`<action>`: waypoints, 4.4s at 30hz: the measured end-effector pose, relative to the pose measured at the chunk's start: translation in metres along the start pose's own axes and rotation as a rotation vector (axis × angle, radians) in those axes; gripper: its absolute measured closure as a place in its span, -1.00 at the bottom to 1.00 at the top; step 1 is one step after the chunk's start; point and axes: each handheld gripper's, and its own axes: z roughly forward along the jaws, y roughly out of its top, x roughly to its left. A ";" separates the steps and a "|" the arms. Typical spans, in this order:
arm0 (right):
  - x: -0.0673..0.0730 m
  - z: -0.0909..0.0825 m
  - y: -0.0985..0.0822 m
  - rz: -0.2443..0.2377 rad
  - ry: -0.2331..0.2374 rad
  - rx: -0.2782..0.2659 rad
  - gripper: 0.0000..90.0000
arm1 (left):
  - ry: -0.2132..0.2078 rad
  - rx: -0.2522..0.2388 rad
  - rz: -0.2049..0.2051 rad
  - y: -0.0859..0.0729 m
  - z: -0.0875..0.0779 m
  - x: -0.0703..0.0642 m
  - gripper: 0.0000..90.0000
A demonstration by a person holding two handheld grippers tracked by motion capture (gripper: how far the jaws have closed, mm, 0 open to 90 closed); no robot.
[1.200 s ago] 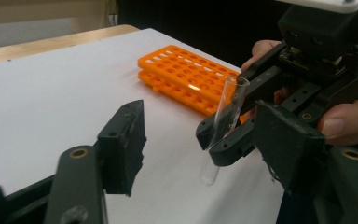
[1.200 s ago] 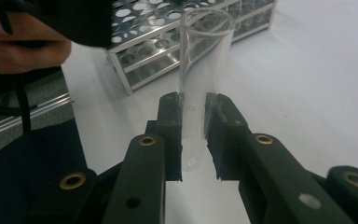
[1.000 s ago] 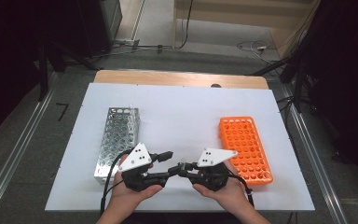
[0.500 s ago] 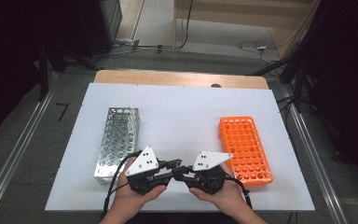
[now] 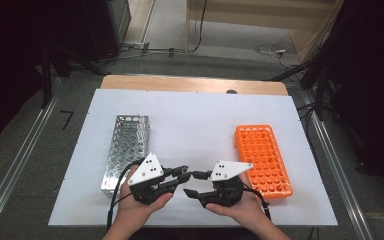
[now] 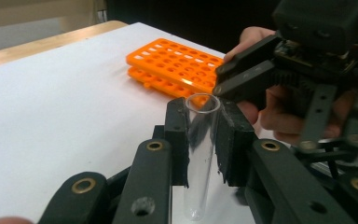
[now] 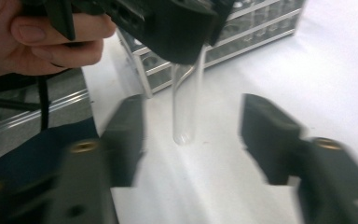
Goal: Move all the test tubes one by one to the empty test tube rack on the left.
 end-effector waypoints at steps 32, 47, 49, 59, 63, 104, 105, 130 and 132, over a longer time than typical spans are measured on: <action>-0.050 -0.082 -0.045 0.136 -0.162 -0.053 -1.00 | 0.272 -0.059 -0.042 0.019 -0.057 0.066 0.69; -0.071 -0.118 -0.080 0.196 -0.225 -0.043 -1.00 | 0.364 -0.063 -0.081 0.015 -0.058 0.096 0.69; -0.074 -0.121 -0.081 0.206 -0.228 -0.046 -1.00 | 0.372 -0.053 -0.079 0.014 -0.056 0.099 0.69; -0.079 -0.127 -0.082 0.213 -0.245 -0.063 -1.00 | 0.411 -0.060 -0.088 0.011 -0.046 0.106 0.69; -0.079 -0.128 -0.082 0.215 -0.247 -0.065 -1.00 | 0.429 -0.049 -0.079 0.008 -0.043 0.107 0.69; -0.081 -0.127 -0.083 0.212 -0.257 -0.065 -1.00 | 0.474 0.101 -0.121 -0.008 -0.030 0.106 0.65; -0.081 -0.127 -0.083 0.211 -0.257 -0.065 -1.00 | 0.469 0.098 -0.125 -0.008 -0.030 0.106 0.64; -0.082 -0.128 -0.083 0.212 -0.264 -0.071 -1.00 | 0.298 -0.029 -0.160 -0.003 -0.049 0.092 -0.94; -0.082 -0.129 -0.083 0.212 -0.265 -0.070 -1.00 | 0.288 -0.043 -0.149 -0.004 -0.054 0.089 -1.00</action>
